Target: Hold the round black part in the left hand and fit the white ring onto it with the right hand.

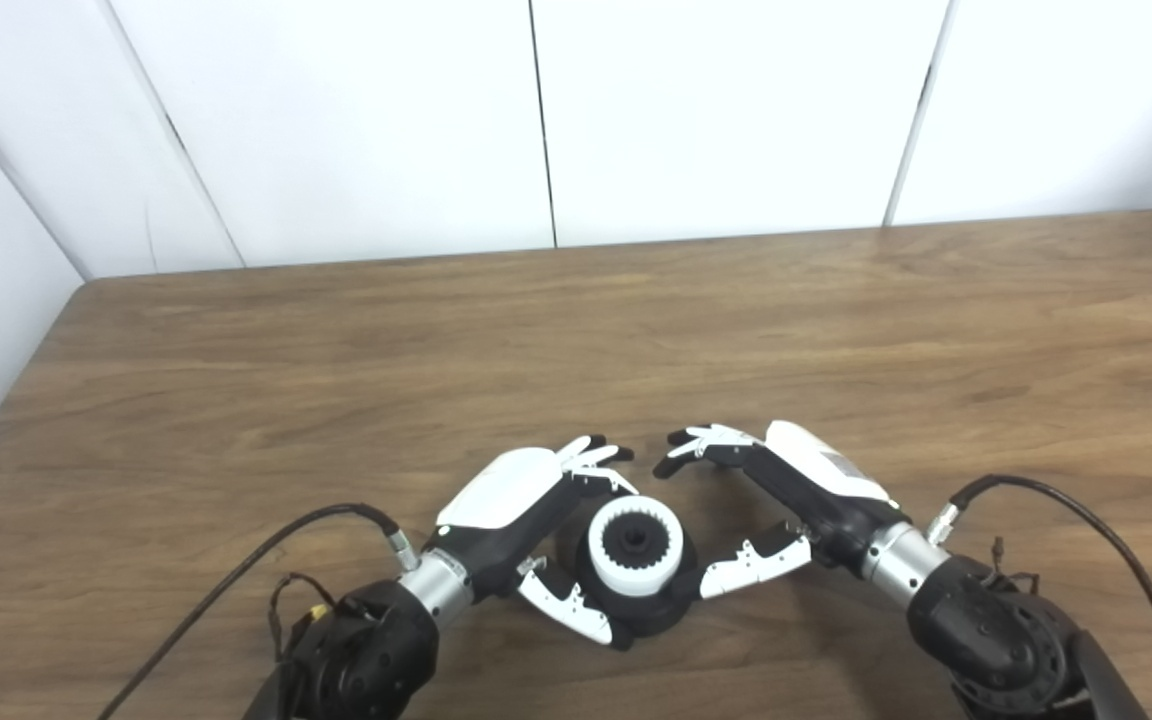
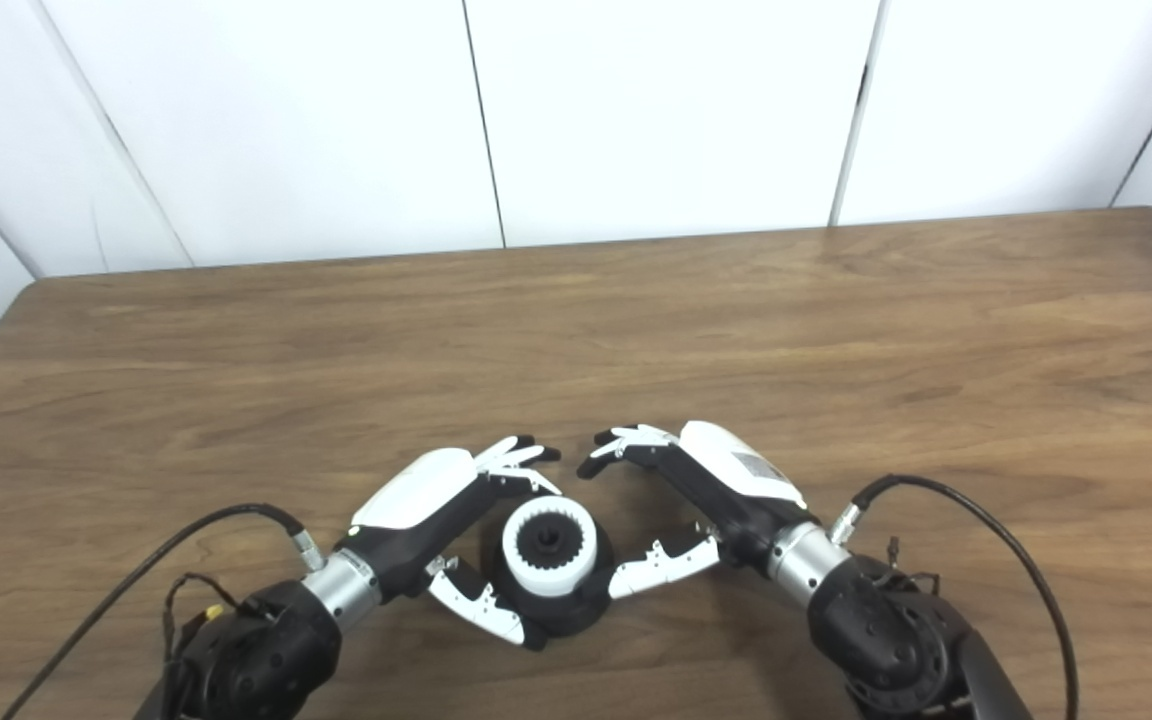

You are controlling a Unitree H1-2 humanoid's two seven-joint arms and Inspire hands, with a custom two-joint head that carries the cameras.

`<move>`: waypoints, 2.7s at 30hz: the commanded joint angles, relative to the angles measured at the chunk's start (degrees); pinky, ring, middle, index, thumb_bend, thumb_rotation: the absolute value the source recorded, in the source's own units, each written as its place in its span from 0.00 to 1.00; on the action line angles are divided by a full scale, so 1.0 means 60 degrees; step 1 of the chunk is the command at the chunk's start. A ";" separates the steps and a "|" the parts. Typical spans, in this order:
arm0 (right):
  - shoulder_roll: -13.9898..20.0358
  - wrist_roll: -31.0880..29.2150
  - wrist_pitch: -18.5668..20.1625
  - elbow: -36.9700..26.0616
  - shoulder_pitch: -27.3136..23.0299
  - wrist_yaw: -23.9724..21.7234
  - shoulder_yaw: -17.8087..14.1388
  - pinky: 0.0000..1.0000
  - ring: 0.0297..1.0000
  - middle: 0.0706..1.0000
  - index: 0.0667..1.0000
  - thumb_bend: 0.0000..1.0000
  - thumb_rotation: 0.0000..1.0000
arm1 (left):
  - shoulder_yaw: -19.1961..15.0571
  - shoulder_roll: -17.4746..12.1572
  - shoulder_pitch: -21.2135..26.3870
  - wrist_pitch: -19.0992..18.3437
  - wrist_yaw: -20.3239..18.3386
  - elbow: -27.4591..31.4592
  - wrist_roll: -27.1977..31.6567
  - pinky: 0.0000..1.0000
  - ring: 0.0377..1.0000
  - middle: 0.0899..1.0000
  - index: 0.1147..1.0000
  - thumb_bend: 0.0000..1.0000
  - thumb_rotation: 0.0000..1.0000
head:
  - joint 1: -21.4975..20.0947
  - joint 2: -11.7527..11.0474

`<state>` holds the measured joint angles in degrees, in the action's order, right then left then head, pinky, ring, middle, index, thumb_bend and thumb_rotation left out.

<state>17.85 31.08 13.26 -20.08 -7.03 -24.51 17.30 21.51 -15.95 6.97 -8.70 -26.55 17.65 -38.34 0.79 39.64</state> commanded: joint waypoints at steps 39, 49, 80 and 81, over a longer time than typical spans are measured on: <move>0.0034 -0.0451 -0.0076 -0.0046 -0.0541 0.0232 -0.0695 0.84 0.93 0.88 0.70 1.00 0.44 | -0.0825 -0.0458 0.0358 -0.0032 0.0047 -0.0117 0.0725 0.91 1.00 0.93 0.81 1.00 0.27 | 0.0013 -0.0080; 0.0050 -0.0463 -0.0034 -0.0051 -0.0604 0.0227 -0.0748 0.86 0.94 0.89 0.70 1.00 0.47 | -0.0915 -0.0795 0.0504 -0.0244 -0.0304 0.0098 0.0894 0.92 1.00 0.95 0.94 1.00 0.32 | 0.0024 -0.0098; 0.0154 -0.1062 -0.0083 0.0072 -0.0413 0.0641 -0.1410 0.92 0.95 0.91 0.85 1.00 0.51 | -0.2940 -0.1411 0.0240 -0.1798 -0.0397 0.1067 0.2973 0.89 0.99 1.00 1.00 1.00 0.50 | -0.0012 -0.0344; 0.0143 -0.1201 -0.0189 0.0127 -0.0365 0.0727 -0.1511 0.91 0.95 0.92 0.86 1.00 0.53 | -0.3199 -0.1254 0.0108 -0.1679 -0.0157 0.0994 0.3256 0.90 1.00 1.00 1.00 1.00 0.51 | -0.0028 -0.0378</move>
<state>18.93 25.51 13.65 -18.94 -8.08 -22.06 9.61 4.41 -23.85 7.52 -19.64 -30.51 22.37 -20.66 0.62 37.36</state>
